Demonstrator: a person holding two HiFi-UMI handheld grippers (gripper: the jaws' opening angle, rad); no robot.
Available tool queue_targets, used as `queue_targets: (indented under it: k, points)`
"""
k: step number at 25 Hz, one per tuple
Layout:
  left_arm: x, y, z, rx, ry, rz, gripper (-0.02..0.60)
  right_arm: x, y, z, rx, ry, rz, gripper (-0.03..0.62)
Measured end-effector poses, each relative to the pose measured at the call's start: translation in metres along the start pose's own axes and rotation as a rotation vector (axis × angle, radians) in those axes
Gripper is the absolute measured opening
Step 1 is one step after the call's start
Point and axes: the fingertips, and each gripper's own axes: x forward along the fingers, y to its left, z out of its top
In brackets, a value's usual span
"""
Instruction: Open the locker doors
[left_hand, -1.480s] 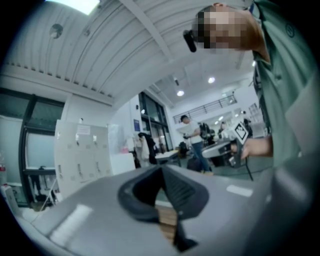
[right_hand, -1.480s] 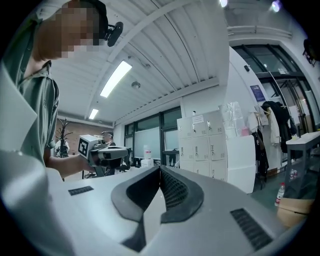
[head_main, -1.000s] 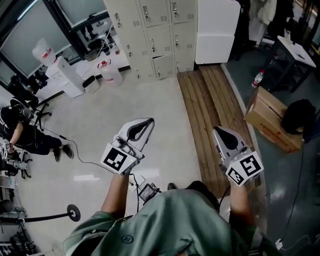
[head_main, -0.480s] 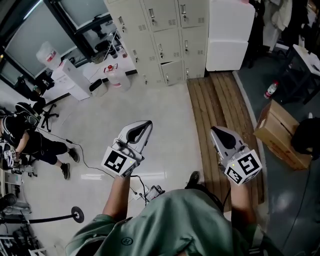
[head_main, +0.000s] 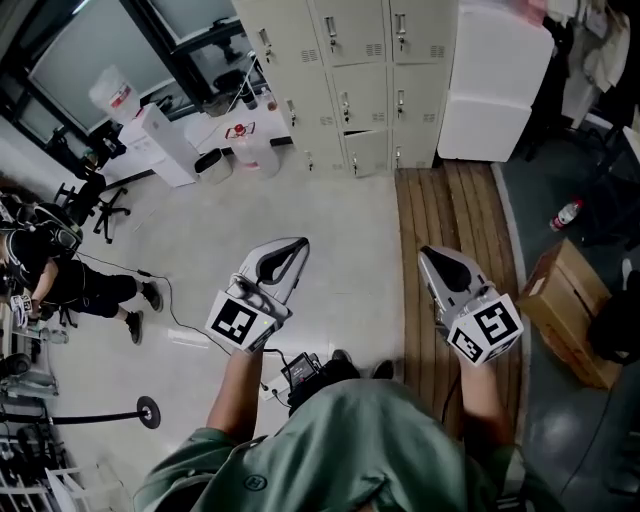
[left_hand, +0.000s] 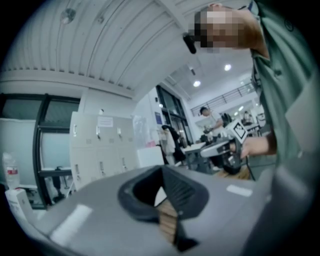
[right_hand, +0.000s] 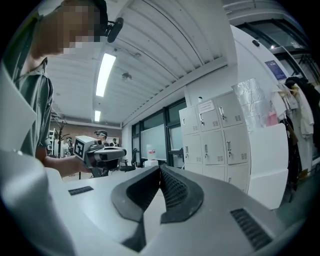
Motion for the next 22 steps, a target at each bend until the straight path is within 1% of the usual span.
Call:
queue_targets:
  k: [3, 7, 10, 14, 17, 22]
  points:
    - [0.014, 0.026, -0.002, -0.002, 0.005, 0.016, -0.008, 0.024, -0.021, 0.003, 0.01, 0.008, -0.003, 0.006]
    - [0.034, 0.062, -0.015, -0.001, 0.003, 0.013, -0.008, 0.059, -0.044, 0.0, 0.018, 0.011, -0.019, 0.006]
    - [0.044, 0.088, -0.026, -0.001, -0.008, -0.001, -0.008, 0.087, -0.053, -0.003, 0.02, 0.012, -0.033, 0.006]
    - [0.061, 0.135, -0.035, -0.006, -0.018, -0.023, -0.008, 0.135, -0.072, 0.004, 0.011, 0.011, -0.056, 0.006]
    - [0.073, 0.167, -0.044, -0.027, -0.019, -0.047, -0.009, 0.169, -0.082, 0.011, 0.005, 0.012, -0.077, 0.006]
    - [0.093, 0.206, -0.062, -0.035, -0.023, -0.071, -0.009, 0.216, -0.1, 0.007, 0.018, 0.013, -0.095, 0.006]
